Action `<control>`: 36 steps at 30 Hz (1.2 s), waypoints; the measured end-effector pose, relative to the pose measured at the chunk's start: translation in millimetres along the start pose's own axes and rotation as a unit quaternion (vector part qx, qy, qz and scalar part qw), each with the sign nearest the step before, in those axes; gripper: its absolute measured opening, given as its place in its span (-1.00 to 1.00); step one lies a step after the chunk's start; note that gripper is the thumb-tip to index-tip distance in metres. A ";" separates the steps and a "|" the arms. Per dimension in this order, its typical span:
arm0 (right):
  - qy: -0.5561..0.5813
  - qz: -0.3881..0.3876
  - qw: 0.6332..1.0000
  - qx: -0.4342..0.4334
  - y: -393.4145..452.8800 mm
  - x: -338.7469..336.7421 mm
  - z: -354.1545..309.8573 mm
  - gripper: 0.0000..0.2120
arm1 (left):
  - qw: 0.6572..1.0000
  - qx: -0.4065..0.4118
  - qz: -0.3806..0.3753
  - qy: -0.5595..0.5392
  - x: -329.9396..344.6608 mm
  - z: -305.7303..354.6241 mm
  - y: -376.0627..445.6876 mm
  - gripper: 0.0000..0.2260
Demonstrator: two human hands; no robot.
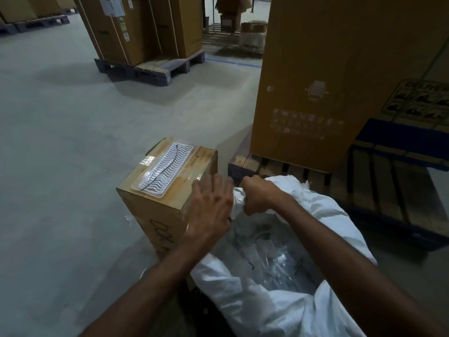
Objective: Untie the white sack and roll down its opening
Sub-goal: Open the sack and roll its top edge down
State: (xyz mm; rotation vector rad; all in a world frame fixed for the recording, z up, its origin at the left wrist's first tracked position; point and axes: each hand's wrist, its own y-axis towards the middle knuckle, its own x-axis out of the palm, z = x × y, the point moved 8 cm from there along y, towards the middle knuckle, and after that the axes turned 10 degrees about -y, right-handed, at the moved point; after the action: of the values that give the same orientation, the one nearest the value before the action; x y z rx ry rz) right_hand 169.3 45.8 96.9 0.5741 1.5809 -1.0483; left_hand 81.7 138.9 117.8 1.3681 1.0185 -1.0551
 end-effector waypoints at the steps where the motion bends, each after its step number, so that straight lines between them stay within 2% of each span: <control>1: -0.001 -0.047 0.999 -0.011 3.1 1.3 0.3 -0.43 | 1.000 -0.005 0.000 0.007 6.8 13.2 8.8 -0.22; 3: -0.003 -0.089 0.995 -0.032 8.7 1.7 2.0 -0.43 | 0.997 -0.031 -0.038 -0.059 20.1 24.5 14.0 -0.28; 4: -0.004 -0.078 0.996 -0.036 9.3 -2.2 1.9 -0.48 | 0.991 -0.046 -0.058 -0.108 25.6 26.6 16.7 -0.34; 6: -0.046 0.031 0.997 -0.053 6.3 -17.2 -0.8 -0.57 | 0.976 -0.093 -0.070 -0.184 34.5 14.7 23.7 -0.47; 8: -0.125 0.154 0.976 -0.084 -0.3 -21.7 -5.6 -0.44 | 0.948 -0.157 -0.109 -0.256 40.0 -3.8 28.4 -0.64; 10: -0.176 0.198 0.960 -0.093 -3.7 -13.9 -6.8 -0.26 | 0.882 -0.203 -0.196 -0.376 55.4 -12.2 31.5 -0.85; 11: -0.179 0.198 0.959 -0.089 -5.1 -9.6 -5.8 -0.26 | 0.842 -0.203 -0.255 -0.431 61.2 -8.9 31.5 -0.90; 13: -0.165 0.187 0.966 -0.074 -8.7 -5.5 -3.2 -0.43 | 0.785 -0.189 -0.346 -0.478 65.3 -5.1 24.6 -0.84; 14: -0.149 0.168 0.973 -0.060 -9.4 -5.4 -1.7 -0.53 | 0.784 -0.177 -0.361 -0.473 66.4 -5.6 20.8 -0.77; 15: -0.125 0.141 0.981 -0.042 -9.0 -5.1 0.5 -0.57 | 0.805 -0.162 -0.351 -0.449 63.8 -6.4 18.6 -0.70; 17: -0.072 0.066 0.995 -0.007 -8.3 -2.5 7.5 -0.53 | 0.917 -0.122 -0.246 -0.290 51.9 -10.1 20.7 -0.48; 18: -0.057 0.025 0.998 0.002 -7.4 0.2 10.6 -0.47 | 0.960 -0.089 -0.180 -0.193 42.2 -2.9 20.9 -0.35; 19: -0.049 -0.019 0.999 0.007 -5.7 4.2 12.7 -0.40 | 0.983 -0.056 -0.121 -0.122 32.2 9.4 19.9 -0.25; 20: -0.044 -0.057 0.997 0.008 -5.7 7.1 13.7 -0.33 | 0.992 -0.037 -0.079 -0.087 23.7 22.6 18.7 -0.23; 22: -0.046 -0.083 0.995 0.002 -5.7 6.6 12.1 -0.28 | 0.994 -0.040 -0.041 -0.092 18.6 36.6 18.5 -0.36; 25: -0.060 0.009 0.998 -0.027 -7.3 -7.1 7.3 -0.42 | 0.970 -0.107 -0.057 -0.211 27.2 29.4 21.8 -0.65; 27: -0.126 0.116 0.982 -0.075 -15.9 -8.4 1.3 -0.41 | 0.935 -0.155 -0.118 -0.296 37.2 20.9 27.8 -0.82; 28: -0.172 0.160 0.968 -0.088 -22.0 -5.6 -0.9 -0.29 | 0.915 -0.168 -0.171 -0.324 43.6 19.2 30.5 -0.84; 30: -0.212 0.210 0.953 -0.046 -28.0 2.0 6.9 -0.07 | 0.857 -0.188 -0.265 -0.401 55.4 16.1 33.2 -0.84; 32: -0.169 0.219 0.961 0.008 -25.2 7.1 20.2 -0.12 | 0.811 -0.209 -0.312 -0.449 62.2 10.8 30.3 -0.85; 34: -0.078 0.171 0.982 0.031 -17.5 12.0 31.3 -0.37 | 0.827 -0.201 -0.319 -0.416 65.2 5.9 28.8 -0.76; 36: 0.001 0.121 0.992 0.040 -12.0 13.9 38.3 -0.54 | 0.894 -0.147 -0.274 -0.324 65.3 6.7 34.6 -0.53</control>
State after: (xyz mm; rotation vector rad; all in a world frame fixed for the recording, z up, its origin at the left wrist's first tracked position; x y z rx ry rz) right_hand 175.5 4.8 87.3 0.8000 1.4354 -0.9300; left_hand 130.5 131.4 62.5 0.4063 1.0050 -1.5578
